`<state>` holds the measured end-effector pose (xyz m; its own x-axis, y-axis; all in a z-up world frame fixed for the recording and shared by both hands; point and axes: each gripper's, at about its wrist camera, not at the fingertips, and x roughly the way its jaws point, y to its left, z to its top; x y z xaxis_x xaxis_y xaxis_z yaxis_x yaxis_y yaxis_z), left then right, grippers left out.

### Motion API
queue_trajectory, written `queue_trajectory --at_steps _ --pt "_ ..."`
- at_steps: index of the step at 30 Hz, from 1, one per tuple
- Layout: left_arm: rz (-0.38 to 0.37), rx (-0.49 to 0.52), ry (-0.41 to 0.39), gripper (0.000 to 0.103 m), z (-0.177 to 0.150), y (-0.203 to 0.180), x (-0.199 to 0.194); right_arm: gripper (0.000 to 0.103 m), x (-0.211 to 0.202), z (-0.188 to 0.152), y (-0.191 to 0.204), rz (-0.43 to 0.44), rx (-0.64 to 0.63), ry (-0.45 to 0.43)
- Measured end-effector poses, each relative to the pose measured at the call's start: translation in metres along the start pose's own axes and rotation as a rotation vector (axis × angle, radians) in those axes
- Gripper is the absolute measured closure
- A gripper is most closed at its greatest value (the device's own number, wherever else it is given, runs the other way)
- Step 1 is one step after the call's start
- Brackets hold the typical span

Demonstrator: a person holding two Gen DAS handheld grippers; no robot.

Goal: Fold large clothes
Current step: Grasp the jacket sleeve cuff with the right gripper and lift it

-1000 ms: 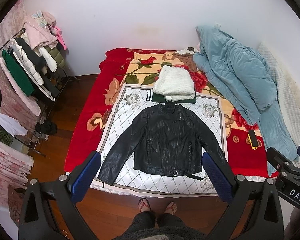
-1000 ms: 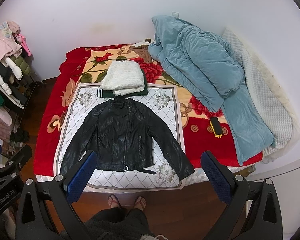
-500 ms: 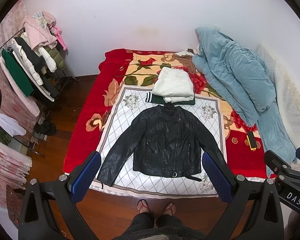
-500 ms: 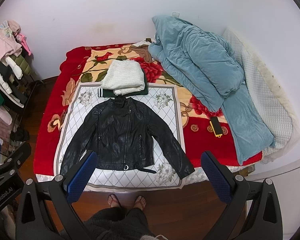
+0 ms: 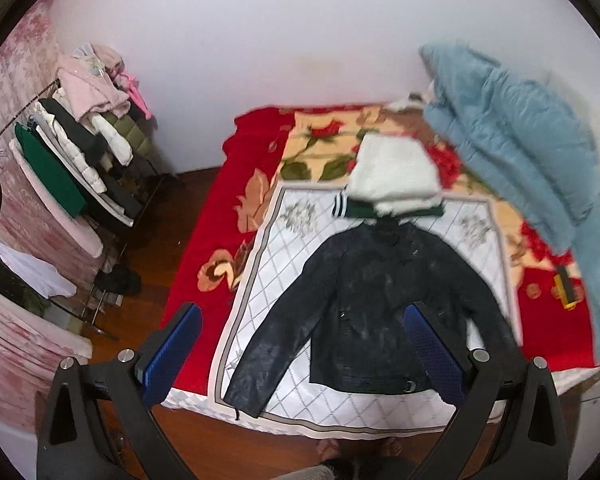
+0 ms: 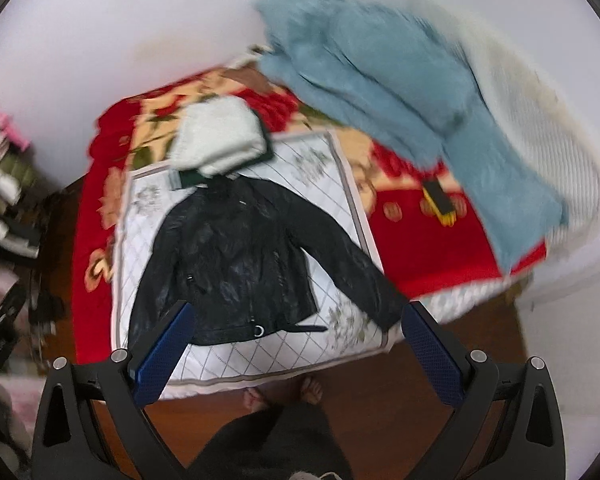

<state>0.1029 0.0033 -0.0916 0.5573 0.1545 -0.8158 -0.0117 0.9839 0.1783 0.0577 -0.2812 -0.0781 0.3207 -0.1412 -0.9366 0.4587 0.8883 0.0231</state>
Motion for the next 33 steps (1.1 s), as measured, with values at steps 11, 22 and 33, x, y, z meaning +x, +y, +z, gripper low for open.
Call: queue_trajectory --at_steps 11,22,33 --pt "0.118 0.074 0.205 0.0 -0.032 -0.084 0.17 0.026 0.282 -0.026 -0.184 -0.013 0.48 0.312" --pt "0.064 0.271 0.326 0.0 -0.086 -0.206 0.311 0.026 0.514 -0.125 -0.31 0.02 0.813 0.457" --pt "-0.035 0.331 0.325 0.0 -0.103 -0.268 0.37 0.09 0.509 -0.132 -0.322 0.164 0.927 0.237"
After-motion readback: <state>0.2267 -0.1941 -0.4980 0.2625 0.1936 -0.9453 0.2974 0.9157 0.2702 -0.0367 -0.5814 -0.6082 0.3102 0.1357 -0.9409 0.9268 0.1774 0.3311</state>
